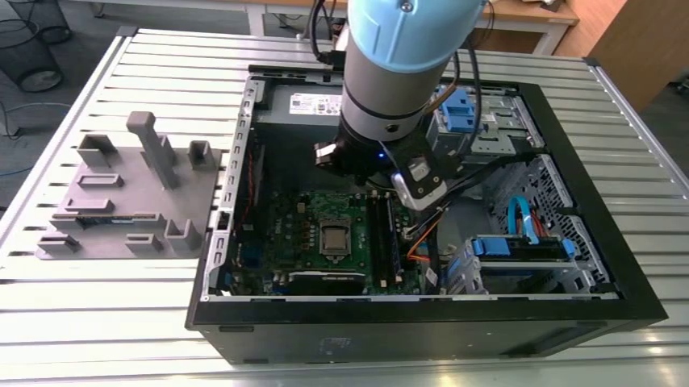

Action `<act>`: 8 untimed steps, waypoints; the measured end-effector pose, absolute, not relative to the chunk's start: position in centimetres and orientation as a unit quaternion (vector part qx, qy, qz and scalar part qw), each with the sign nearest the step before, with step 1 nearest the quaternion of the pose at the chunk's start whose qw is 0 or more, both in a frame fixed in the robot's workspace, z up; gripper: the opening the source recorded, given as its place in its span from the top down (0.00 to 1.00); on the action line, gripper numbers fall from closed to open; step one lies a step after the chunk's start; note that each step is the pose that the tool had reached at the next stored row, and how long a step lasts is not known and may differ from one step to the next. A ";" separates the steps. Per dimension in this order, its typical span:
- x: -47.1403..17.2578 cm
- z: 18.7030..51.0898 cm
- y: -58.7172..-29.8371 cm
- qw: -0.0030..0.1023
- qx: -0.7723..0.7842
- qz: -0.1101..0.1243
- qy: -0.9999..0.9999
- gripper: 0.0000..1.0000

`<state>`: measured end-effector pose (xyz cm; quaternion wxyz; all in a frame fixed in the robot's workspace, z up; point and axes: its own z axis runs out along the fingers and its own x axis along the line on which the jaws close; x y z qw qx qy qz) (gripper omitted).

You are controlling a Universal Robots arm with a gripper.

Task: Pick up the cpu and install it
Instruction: 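Install the first cpu locking lever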

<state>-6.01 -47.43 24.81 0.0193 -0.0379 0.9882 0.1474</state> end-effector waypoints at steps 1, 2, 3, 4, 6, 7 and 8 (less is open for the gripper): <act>-6.0 24.7 -47.3 0.019 -0.037 0.147 0.988 0.89; -6.0 24.7 -47.3 0.020 -0.037 0.147 0.988 0.89; -6.0 24.6 -47.2 0.020 -0.036 0.148 0.988 0.89; -6.0 24.5 -47.2 0.020 -0.035 0.147 0.988 0.89; -6.0 24.5 -47.1 0.020 -0.033 0.147 0.988 0.89; -6.0 24.4 -47.1 0.020 -0.033 0.147 0.988 0.89; -6.0 24.4 -47.1 0.020 -0.032 0.147 0.988 0.89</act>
